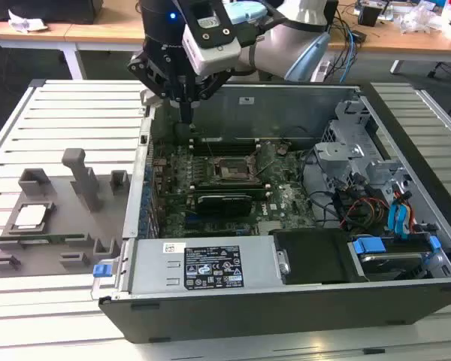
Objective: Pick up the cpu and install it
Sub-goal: 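Reach for the cpu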
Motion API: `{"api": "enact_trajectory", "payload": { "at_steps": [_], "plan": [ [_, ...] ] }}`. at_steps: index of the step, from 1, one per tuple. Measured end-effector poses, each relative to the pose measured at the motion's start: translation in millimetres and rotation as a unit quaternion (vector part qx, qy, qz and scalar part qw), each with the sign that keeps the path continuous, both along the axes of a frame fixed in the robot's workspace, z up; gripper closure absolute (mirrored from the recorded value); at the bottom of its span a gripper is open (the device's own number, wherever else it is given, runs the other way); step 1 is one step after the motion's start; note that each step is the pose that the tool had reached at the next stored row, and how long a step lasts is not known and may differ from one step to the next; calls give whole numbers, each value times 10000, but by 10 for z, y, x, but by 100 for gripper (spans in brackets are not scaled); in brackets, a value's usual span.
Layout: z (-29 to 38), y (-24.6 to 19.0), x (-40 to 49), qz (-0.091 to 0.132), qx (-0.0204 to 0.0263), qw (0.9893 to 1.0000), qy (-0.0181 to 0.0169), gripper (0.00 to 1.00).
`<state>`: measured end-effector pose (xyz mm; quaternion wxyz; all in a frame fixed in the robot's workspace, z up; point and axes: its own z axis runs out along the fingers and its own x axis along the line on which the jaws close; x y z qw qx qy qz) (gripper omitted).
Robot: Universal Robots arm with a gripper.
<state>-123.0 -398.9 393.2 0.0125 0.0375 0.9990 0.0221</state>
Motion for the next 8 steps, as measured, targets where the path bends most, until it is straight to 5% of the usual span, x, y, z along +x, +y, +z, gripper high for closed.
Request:
{"api": "enact_trajectory", "payload": {
  "at_steps": [3, 8],
  "plan": [
    [1, 1, -340, 1, -1, 10000, 1, 89],
    [0, 1, -570, 0, -1, 10000, 0, 89]
  ]
}}
